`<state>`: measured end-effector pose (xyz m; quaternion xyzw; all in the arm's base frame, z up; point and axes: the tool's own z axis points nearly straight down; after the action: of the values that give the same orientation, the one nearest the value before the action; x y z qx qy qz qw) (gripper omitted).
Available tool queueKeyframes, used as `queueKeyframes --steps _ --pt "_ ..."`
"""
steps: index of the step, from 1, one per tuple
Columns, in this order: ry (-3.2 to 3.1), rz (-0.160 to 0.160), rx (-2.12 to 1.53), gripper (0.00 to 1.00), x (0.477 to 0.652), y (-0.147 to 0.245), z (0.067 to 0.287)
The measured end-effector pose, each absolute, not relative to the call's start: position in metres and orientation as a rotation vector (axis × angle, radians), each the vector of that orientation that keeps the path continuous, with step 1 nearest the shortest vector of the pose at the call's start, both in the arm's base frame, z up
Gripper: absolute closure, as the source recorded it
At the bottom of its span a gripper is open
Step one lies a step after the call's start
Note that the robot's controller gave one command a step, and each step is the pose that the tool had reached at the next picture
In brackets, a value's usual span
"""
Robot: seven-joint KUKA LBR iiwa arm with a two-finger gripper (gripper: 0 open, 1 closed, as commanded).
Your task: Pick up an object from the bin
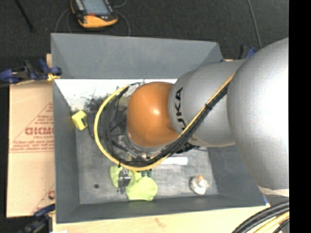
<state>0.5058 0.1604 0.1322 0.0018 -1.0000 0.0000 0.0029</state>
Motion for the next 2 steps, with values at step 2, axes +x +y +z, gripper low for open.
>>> queueKeyframes --steps 2 --pt "-3.140 -0.002 0.241 0.00 0.517 0.159 0.118"
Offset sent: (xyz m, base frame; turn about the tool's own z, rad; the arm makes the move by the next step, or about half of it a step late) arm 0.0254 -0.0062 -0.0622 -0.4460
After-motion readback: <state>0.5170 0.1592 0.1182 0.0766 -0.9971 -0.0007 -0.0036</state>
